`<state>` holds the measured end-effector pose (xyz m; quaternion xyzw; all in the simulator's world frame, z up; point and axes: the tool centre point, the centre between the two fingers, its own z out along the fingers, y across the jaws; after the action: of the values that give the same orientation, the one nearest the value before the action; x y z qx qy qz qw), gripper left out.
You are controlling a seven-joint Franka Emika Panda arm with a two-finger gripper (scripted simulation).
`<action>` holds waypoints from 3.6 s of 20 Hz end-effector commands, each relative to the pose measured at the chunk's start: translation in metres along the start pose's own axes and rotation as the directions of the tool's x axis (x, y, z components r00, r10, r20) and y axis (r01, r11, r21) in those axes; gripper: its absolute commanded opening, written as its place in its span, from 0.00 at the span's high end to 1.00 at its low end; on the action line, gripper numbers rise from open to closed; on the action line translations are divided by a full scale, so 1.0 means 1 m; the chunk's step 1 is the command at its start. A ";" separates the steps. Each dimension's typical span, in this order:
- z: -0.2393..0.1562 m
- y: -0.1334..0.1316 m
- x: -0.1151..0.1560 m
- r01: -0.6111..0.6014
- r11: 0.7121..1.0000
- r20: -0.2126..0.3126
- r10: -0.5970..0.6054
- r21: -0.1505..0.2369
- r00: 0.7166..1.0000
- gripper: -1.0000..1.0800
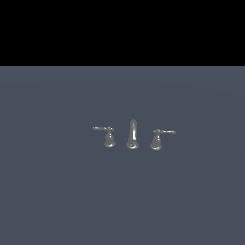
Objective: Turn on the faucet by rotating a designated handle.
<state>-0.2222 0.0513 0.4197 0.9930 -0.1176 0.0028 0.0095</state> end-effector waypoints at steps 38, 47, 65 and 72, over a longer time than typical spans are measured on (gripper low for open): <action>0.198 -0.104 0.120 -0.735 0.678 0.020 0.734 0.007 0.678 1.00; 0.238 -0.110 0.153 -0.837 0.547 0.021 0.837 0.004 0.547 1.00; 0.326 -0.101 0.228 -0.978 0.207 0.016 0.978 -0.004 0.207 1.00; 0.342 -0.096 0.242 -0.991 0.137 0.017 0.991 -0.005 0.136 1.00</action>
<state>0.0344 0.0830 0.0801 0.6758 -0.7371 0.0005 0.0011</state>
